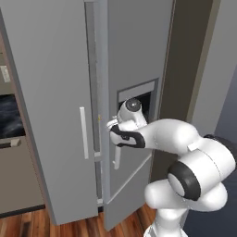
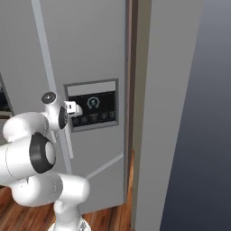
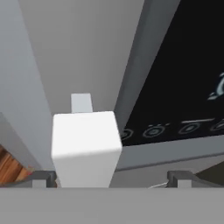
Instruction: Store the hot dog in the freezer for long-term storage. Close the freezer door after placing the cooked food.
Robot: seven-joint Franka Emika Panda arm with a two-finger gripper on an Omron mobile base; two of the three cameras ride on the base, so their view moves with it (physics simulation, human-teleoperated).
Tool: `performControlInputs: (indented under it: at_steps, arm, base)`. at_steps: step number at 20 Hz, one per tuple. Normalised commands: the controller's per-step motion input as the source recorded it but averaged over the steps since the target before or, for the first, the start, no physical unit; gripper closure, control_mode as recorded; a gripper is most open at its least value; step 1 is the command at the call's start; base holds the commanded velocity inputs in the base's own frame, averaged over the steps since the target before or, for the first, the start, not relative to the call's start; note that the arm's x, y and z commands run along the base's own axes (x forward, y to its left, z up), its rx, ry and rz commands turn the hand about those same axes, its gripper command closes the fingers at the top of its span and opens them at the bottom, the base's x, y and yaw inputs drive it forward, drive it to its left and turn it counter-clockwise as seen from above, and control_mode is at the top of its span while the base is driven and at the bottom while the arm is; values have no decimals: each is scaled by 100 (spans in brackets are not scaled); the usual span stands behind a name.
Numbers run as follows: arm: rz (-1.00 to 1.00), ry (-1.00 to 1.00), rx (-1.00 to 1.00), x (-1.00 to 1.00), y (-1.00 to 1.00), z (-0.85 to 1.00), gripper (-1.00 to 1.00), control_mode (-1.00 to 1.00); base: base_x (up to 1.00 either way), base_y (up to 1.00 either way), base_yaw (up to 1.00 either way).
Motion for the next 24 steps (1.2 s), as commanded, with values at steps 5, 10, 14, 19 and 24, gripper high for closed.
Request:
performControlInputs:
  at_steps: [5,10,14,19,24]
  arm:
    - [0,-10,0,35,18,-6,-100,-100]
    - [-2,-5,0,45,7,0,-100,-100]
    - [-4,-1,0,48,8,0,-100,-100]
    - [-7,0,0,46,8,0,-100,-100]
    - [-7,0,0,41,5,0,-100,-100]
  base:
    - [0,0,0]
    - [0,0,0]
    - [0,0,0]
    - [0,0,0]
    - [0,0,0]
